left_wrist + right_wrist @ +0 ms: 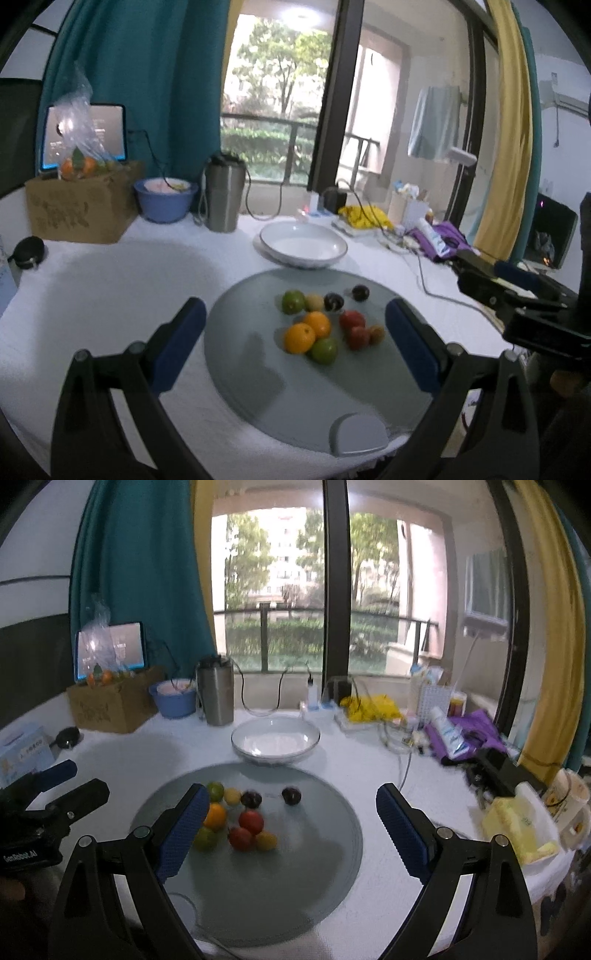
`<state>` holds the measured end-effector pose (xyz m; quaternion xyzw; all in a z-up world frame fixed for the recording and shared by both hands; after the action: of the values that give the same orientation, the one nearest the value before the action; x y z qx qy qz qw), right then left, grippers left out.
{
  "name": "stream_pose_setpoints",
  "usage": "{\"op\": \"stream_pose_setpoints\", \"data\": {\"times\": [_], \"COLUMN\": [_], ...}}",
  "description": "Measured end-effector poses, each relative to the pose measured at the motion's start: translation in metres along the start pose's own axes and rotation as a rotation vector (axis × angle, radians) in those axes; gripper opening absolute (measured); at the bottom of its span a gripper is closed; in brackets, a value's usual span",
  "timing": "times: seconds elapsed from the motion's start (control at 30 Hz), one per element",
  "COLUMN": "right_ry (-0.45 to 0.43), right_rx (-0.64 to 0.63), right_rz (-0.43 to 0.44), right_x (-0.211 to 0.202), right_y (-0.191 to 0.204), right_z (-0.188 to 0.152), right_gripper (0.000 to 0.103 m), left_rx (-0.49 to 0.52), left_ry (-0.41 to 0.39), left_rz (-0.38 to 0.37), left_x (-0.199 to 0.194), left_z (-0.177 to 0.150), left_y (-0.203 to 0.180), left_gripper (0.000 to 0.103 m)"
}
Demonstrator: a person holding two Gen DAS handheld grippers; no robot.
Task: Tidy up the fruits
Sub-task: 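Move both grippers toward the fruit pile on the grey tray, then grasp an orange with the left gripper while the right gripper grasps a small yellow fruit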
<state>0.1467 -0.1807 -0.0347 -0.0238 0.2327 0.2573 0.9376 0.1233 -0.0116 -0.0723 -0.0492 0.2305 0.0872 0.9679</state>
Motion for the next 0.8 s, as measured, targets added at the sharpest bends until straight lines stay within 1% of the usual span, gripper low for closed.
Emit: {"op": "stream_pose_setpoints", "data": {"times": [0.03, 0.13, 0.27, 0.3, 0.33, 0.37, 0.47, 0.53, 0.6, 0.67, 0.73, 0.8], "right_ry": [0.012, 0.052, 0.106, 0.123, 0.136, 0.154, 0.205, 0.238, 0.261, 0.278, 0.301, 0.317], "right_rx": [0.005, 0.025, 0.064, 0.071, 0.081, 0.095, 0.125, 0.136, 0.141, 0.157, 0.160, 0.152], "right_rz": [0.001, 0.007, 0.025, 0.033, 0.047, 0.069, 0.105, 0.128, 0.144, 0.170, 0.191, 0.208], "right_x": [0.005, 0.016, 0.033, 0.039, 0.044, 0.049, 0.064, 0.074, 0.082, 0.089, 0.095, 0.101], "right_y": [-0.004, -0.012, -0.021, -0.022, -0.022, -0.022, -0.025, -0.025, -0.024, -0.022, -0.019, -0.014], "right_z": [-0.004, -0.018, -0.036, -0.040, -0.044, -0.048, -0.060, -0.067, -0.072, -0.076, -0.081, -0.083], "right_gripper": [0.094, 0.094, 0.092, 0.088, 0.082, 0.079, 0.067, 0.058, 0.053, 0.051, 0.044, 0.043], "left_rx": [0.002, 0.009, 0.048, 0.047, 0.052, 0.047, 0.051, 0.055, 0.053, 0.054, 0.045, 0.040], "left_ry": [-0.006, 0.050, 0.112, 0.119, 0.131, 0.152, 0.209, 0.242, 0.262, 0.280, 0.298, 0.310], "left_rz": [-0.002, -0.009, 0.009, 0.009, 0.011, 0.006, -0.003, -0.003, -0.005, -0.007, -0.016, -0.025], "left_x": [0.004, 0.020, 0.046, 0.051, 0.056, 0.060, 0.075, 0.085, 0.093, 0.100, 0.105, 0.110], "left_z": [-0.002, -0.013, -0.025, -0.026, -0.028, -0.031, -0.040, -0.044, -0.046, -0.049, -0.051, -0.052], "left_y": [-0.002, -0.008, -0.012, -0.012, -0.012, -0.013, -0.015, -0.014, -0.015, -0.015, -0.016, -0.017], "left_gripper": [0.098, 0.098, 0.098, 0.098, 0.098, 0.098, 0.084, 0.081, 0.074, 0.069, 0.067, 0.065]}}
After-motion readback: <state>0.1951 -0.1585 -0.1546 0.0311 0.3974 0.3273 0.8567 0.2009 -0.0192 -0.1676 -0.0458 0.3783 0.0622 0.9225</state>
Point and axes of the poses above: each gripper's, at about its wrist camera, not at the fingertips, and x roughly the way its jaws point, y to its left, z to its top, the point moved 10 cm from there along x, roughly the way its jaws point, and after that the axes turned 11 degrees about z, right-handed, at the moved point
